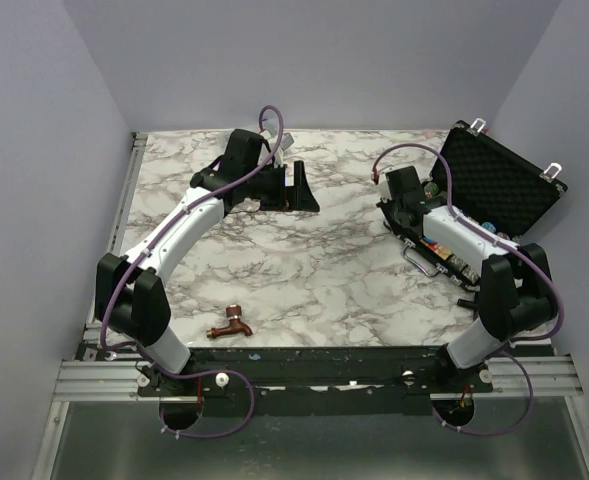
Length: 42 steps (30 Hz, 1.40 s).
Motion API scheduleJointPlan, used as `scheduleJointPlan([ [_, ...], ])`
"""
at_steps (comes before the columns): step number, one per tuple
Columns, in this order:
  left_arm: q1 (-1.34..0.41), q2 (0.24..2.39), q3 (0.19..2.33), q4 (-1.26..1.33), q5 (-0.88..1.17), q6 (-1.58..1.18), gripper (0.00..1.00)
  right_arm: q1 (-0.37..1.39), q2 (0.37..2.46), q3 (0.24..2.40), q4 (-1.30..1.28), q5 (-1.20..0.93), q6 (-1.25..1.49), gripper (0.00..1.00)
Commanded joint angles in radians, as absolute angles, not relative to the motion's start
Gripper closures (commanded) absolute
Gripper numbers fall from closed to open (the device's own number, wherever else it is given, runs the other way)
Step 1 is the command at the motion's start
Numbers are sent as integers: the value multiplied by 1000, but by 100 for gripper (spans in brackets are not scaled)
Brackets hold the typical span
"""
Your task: Pack up texas hold em set
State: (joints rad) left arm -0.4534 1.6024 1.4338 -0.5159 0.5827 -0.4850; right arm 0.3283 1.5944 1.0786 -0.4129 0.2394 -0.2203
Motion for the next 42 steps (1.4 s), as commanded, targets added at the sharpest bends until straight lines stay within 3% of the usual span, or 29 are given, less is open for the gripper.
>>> scheduleJointPlan([
  [1,-456,1603,1462,-525,572,-474,11,348,1631,1119,-396,323,-283,99],
  [33,-456,1619,1464,-521,603,-479,11,375,1736,1136,-365,418,-367,99],
  [42,-456,1627,1467,-522,613,-479,11,395,1752,1124,-365,433,-382,95],
])
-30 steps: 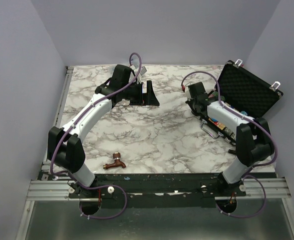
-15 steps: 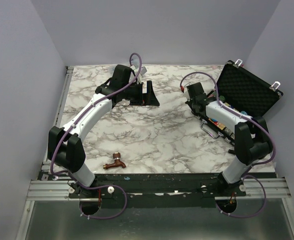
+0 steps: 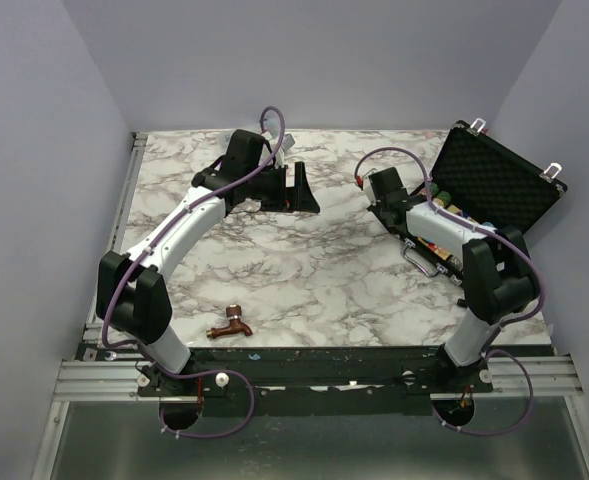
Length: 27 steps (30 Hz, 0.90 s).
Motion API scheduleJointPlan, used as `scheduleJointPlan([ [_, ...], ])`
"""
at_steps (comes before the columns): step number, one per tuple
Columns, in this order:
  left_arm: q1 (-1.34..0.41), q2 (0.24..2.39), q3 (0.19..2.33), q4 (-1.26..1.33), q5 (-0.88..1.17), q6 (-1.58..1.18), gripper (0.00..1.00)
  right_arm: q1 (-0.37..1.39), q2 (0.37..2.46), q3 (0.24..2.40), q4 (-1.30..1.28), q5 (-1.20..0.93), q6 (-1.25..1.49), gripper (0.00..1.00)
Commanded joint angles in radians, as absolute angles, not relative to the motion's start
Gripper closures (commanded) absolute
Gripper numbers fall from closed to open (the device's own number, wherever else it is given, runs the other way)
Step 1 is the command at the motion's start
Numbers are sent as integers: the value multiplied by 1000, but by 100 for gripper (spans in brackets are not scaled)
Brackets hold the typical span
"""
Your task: Pack up texas hold em set
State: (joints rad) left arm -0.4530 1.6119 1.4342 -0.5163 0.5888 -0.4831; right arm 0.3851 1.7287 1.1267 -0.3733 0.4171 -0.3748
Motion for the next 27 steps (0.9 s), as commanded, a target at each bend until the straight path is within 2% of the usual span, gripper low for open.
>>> scheduleJointPlan([
  [1,-456,1629,1467,-523,613,-479,11,398,1749,1120,-359,439,-383,95],
  [6,-456,1633,1467,-519,625,-482,11,400,1751,1118,-356,469,-393,92],
  [13,-456,1629,1468,-520,624,-480,11,402,1741,1111,-347,463,-384,74],
  [19,-456,1626,1467,-520,628,-482,12,402,1709,1107,-339,457,-350,68],
  [22,-456,1624,1464,-515,634,-486,11,403,1635,1069,-284,425,-313,60],
  [27,-456,1619,1462,-512,640,-489,11,402,1488,982,-133,413,-235,40],
])
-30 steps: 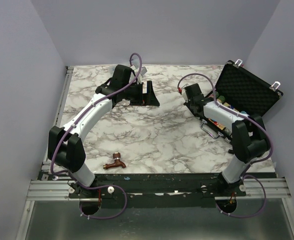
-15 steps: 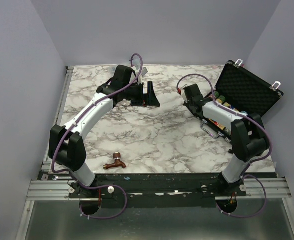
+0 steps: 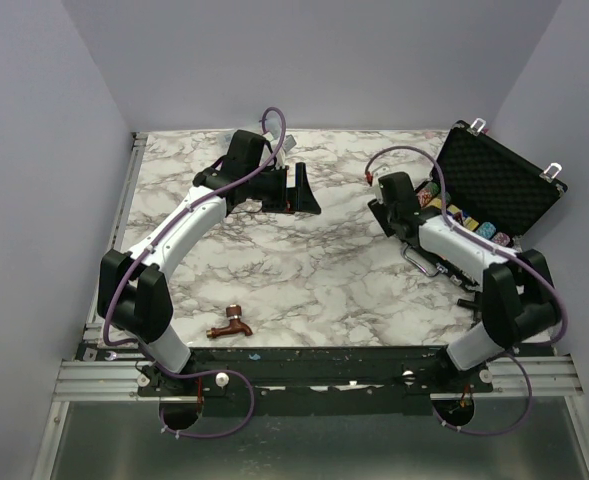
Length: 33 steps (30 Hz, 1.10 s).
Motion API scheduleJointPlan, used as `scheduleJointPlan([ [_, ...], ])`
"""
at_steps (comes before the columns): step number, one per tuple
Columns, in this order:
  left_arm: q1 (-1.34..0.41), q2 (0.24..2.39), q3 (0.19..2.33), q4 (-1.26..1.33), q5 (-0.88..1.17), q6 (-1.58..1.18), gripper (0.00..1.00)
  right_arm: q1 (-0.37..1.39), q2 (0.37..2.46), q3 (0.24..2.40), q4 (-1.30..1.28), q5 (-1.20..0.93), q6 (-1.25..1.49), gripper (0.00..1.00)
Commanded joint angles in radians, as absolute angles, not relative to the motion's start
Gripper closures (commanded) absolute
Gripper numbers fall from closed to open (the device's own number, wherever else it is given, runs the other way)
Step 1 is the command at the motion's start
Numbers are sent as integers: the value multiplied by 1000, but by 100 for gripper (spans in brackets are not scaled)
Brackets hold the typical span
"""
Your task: Pack up texas hold em set
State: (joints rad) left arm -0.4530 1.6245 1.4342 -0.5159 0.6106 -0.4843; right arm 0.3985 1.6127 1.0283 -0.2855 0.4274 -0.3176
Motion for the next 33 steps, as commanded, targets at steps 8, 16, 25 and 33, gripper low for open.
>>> scheduleJointPlan([
  [8,-459,1608,1463,-512,648,-489,11,329,1306,898,84,691,124,1],
  [16,-462,1605,1474,-527,640,-476,11,45,1180,978,36,594,498,0],
  [25,-463,1604,1471,-516,667,-486,11,-71,1424,1293,-23,646,405,0],
  [33,-463,1609,1475,-523,667,-480,11,-154,1585,1415,-31,554,443,0],
])
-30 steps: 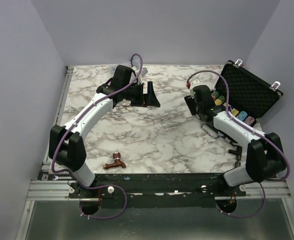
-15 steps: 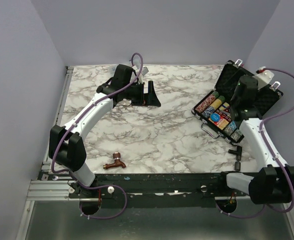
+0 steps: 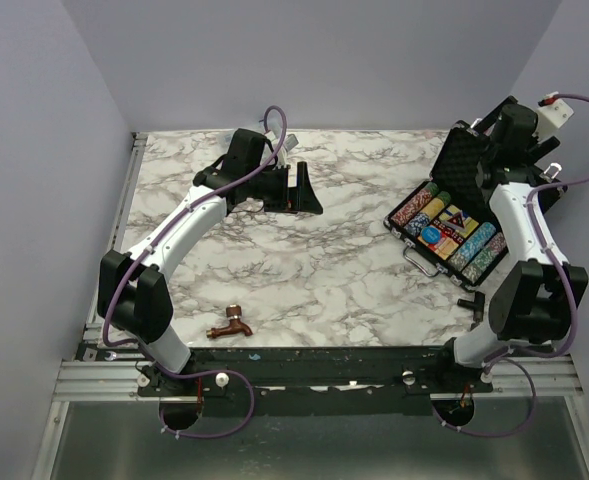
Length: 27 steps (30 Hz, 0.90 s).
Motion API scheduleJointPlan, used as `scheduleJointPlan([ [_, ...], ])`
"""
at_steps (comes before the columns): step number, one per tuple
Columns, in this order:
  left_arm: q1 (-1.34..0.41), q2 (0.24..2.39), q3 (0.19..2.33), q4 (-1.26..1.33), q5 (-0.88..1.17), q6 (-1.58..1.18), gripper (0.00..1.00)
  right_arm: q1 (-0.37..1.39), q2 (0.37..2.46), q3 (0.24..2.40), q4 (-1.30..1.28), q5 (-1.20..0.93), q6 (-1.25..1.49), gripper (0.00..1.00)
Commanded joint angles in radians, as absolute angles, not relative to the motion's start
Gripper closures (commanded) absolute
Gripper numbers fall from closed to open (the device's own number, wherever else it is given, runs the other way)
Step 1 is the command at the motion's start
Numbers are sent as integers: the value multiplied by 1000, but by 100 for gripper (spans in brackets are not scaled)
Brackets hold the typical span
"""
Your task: Pack up texas hold em set
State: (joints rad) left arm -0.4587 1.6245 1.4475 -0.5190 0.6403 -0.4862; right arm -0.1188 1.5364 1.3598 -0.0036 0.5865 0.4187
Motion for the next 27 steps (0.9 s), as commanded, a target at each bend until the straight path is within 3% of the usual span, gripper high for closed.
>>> scheduleJointPlan([
  [1,-463,1610,1476,-521,668,-481,11,-157,1593,1417,-18,548,436,0],
  [27,-463,1612,1475,-516,693,-488,11,-199,1607,1200,120,490,493,2],
])
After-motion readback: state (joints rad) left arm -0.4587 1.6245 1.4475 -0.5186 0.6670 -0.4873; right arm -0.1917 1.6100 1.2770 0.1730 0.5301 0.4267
